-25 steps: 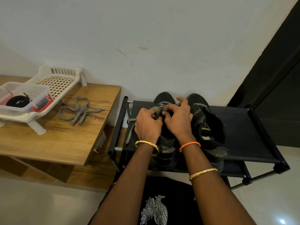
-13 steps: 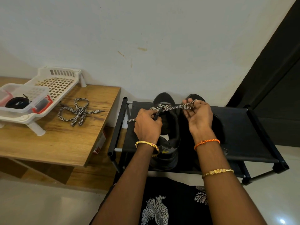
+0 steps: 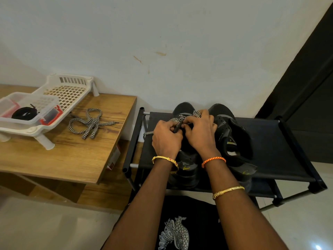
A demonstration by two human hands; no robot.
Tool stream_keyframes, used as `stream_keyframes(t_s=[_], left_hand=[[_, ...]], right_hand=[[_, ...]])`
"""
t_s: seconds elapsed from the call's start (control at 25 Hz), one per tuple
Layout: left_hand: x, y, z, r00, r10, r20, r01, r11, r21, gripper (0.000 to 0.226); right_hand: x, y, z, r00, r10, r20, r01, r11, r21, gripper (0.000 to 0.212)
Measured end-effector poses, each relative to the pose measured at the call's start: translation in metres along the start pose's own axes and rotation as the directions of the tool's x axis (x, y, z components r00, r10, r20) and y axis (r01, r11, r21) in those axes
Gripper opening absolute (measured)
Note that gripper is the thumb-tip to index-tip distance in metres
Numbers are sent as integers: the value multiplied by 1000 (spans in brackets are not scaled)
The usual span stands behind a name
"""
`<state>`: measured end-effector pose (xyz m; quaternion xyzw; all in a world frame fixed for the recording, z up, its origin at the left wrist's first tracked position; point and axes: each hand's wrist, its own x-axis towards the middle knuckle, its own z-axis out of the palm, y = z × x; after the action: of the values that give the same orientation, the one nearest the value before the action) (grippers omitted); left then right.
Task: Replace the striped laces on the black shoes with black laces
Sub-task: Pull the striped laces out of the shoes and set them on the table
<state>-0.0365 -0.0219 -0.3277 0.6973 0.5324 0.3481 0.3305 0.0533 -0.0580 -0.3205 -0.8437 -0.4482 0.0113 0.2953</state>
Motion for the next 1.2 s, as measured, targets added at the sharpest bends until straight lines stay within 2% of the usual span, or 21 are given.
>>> stream_keyframes(t_s=[0.16,0.24,0.28,0.32,0.4,0.44,0.48,0.52,0.56,0.6,0.64,0.68,0.72,0.76,0.88,1.08,1.16,1.2], left_hand=[[0,0,1,1000,-1,-2,1,1000,30,23],[0,0,0,1000,-1,-8,1,999,37,24],[0,-1,1,1000,-1,-9,1,999,34,23],[0,-1,1,1000,-1,-8,1,1000,30,22],[-1,-1,1,1000,-4,-7,4,1000,19,20],[-1,-1,1,1000,-7,-8,7,1000,11,19],[0,-1,1,1000,-10,-8,10,1000,4,19],[0,-1,1,1000,-11,-5,11,1000,-2,20],[0,0,0,1000,-12,-1,12,1000,-9,20],[0,0,0,1000,-15,3,15,1000,-17,21],[0,0,0,1000,-17,6,17,1000,-25,21],[0,0,0,1000,-18,8,18,999,-31,22],[1,-1,0,1000,-16,8,16,999,-32,22],[1,-1,-1,1000,-12,8,13,999,-31,22],[2,-1,0,1000,-16,4,16,999,-36,20],[1,-1,1,999,-40,-5,40,999,-15,19],[1,-1,1,1000,-30,-5,30,1000,-2,20],[1,-1,1,1000,-25,-5,25,1000,0,20]], right_hand=[[0,5,-11,990,25,-136,-2,986,167,2],[2,10,-16,972,125,-201,-47,935,352,8],[3,13,-19,957,206,-205,-86,874,479,12],[5,15,-23,939,301,-167,-135,769,625,14],[5,14,-26,909,416,15,-211,431,877,19],[5,12,-26,891,442,105,-240,260,935,22],[4,9,-25,880,452,146,-253,185,950,22],[3,7,-23,884,451,122,-256,248,934,20],[3,4,-22,912,409,40,-244,462,853,16],[3,4,-17,956,289,-46,-189,729,657,10],[2,4,-12,990,129,-62,-93,910,403,6],[2,4,-6,1000,15,-13,-12,983,182,12],[2,4,-1,998,-33,55,31,999,33,19],[4,2,2,996,-42,83,46,998,-42,23],[5,2,3,998,-53,46,55,997,-61,25],[5,11,0,1000,-9,-3,9,991,131,13],[5,11,-7,997,49,-63,-28,951,307,2],[5,12,-12,992,107,-70,-68,906,418,10]])
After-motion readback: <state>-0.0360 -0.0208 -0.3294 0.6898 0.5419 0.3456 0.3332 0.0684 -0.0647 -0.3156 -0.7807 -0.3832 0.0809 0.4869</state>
